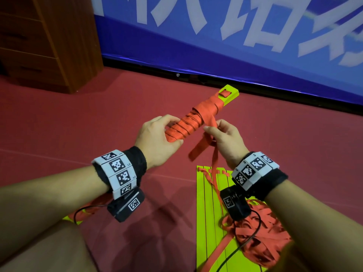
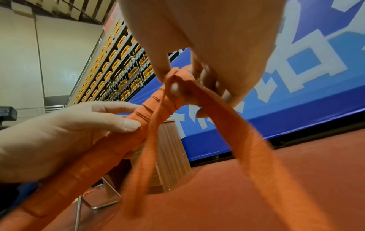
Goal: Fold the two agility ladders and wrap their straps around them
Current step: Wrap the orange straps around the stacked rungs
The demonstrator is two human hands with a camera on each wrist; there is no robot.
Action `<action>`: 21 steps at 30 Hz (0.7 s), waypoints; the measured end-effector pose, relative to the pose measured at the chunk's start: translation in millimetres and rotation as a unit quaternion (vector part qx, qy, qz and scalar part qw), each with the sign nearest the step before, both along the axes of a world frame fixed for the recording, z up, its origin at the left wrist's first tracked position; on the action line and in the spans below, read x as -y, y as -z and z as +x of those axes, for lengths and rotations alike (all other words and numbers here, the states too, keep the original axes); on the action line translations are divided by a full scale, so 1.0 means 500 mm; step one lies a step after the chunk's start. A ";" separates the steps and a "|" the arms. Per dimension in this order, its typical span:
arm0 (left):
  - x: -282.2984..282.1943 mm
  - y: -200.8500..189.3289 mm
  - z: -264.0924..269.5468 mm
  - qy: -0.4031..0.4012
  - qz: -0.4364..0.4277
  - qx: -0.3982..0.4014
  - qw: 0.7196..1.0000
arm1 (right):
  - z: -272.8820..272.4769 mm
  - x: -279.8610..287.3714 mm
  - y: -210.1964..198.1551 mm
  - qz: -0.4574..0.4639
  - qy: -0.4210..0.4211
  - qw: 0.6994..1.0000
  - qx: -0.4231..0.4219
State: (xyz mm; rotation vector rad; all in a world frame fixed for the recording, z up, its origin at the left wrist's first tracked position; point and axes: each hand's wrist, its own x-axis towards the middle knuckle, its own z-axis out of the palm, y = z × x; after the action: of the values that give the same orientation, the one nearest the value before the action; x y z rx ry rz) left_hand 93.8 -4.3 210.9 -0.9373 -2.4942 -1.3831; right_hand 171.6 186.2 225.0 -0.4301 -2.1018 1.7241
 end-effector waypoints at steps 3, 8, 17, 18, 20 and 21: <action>-0.002 -0.001 0.000 0.001 0.003 -0.003 1.000 | 0.001 -0.002 -0.001 0.001 -0.015 1.000 -0.007; -0.003 -0.001 -0.001 -0.001 -0.003 -0.008 1.000 | 0.004 0.003 -0.008 0.064 0.001 0.998 -0.005; -0.001 0.002 -0.001 -0.007 -0.015 -0.005 1.000 | -0.003 -0.008 0.001 0.108 -0.026 0.994 0.009; -0.001 0.002 0.000 -0.006 -0.018 -0.005 1.000 | -0.002 -0.008 0.004 0.127 -0.025 0.992 0.000; 0.000 0.001 0.000 -0.004 -0.019 -0.003 1.000 | 0.001 -0.007 0.008 0.140 -0.017 0.990 -0.025; 0.000 0.001 0.000 -0.005 -0.019 -0.002 1.000 | 0.002 -0.006 0.009 0.142 -0.008 0.989 -0.038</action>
State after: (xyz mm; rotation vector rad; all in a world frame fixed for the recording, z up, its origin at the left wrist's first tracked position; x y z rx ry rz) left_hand 93.8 -4.2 210.6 -0.9320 -2.5266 -1.3352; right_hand 172.5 189.4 220.3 -0.2604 -2.2539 1.3960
